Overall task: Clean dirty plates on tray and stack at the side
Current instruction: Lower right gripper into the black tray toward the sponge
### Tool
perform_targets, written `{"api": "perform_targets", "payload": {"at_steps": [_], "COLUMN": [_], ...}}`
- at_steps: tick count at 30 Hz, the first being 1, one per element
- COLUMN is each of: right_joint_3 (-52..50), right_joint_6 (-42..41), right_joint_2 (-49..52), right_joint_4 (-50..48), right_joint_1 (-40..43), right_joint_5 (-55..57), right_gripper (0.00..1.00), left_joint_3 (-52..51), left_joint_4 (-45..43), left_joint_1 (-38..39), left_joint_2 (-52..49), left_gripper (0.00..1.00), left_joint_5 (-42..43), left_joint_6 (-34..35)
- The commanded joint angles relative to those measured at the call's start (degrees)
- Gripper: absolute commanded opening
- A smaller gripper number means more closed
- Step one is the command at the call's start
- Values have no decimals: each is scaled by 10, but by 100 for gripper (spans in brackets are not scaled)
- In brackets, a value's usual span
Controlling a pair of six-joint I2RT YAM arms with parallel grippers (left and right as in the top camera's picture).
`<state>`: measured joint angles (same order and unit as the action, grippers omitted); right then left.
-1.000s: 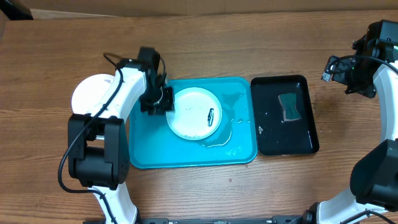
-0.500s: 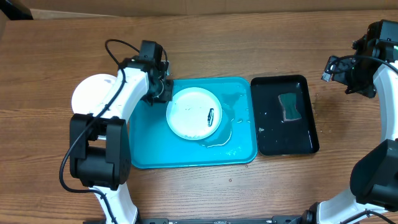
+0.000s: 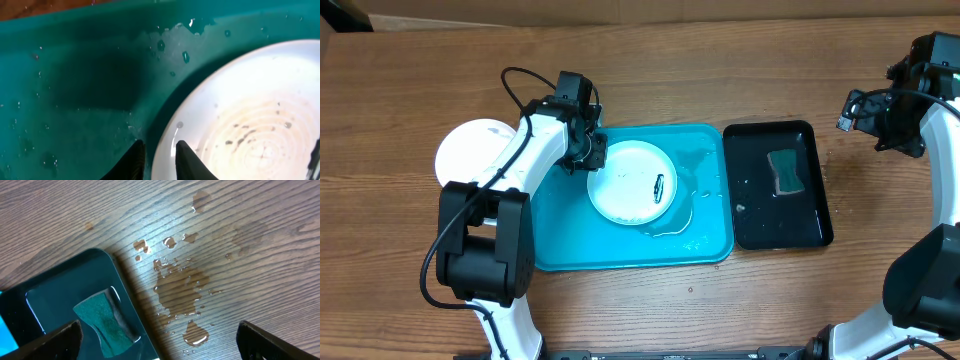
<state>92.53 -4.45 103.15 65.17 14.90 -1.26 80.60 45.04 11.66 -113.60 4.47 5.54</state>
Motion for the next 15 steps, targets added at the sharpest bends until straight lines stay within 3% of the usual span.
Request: {"api": "perform_targets", "payload": {"at_steps": [1,5,10,15], "right_joint_3": [4,4,4,4], "right_joint_6": [-2,-3,-3,-3], "right_joint_2": [-3,-3,-3,-3], "right_joint_4": [-3,-3,-3,-3], "right_joint_1": [1,1,1,1], "right_joint_5": [-2,-2,-2,-2], "right_gripper": [100,100,100,100], "left_joint_3": [-23,-34,-34,-33], "left_joint_4": [-17,-18,-6,25], "left_joint_1": [6,6,6,6], "left_joint_2": [-5,-5,-5,-5], "left_gripper": [24,19,4,4], "left_joint_5": [9,9,9,15], "left_joint_6": [-11,-11,-10,3]}}
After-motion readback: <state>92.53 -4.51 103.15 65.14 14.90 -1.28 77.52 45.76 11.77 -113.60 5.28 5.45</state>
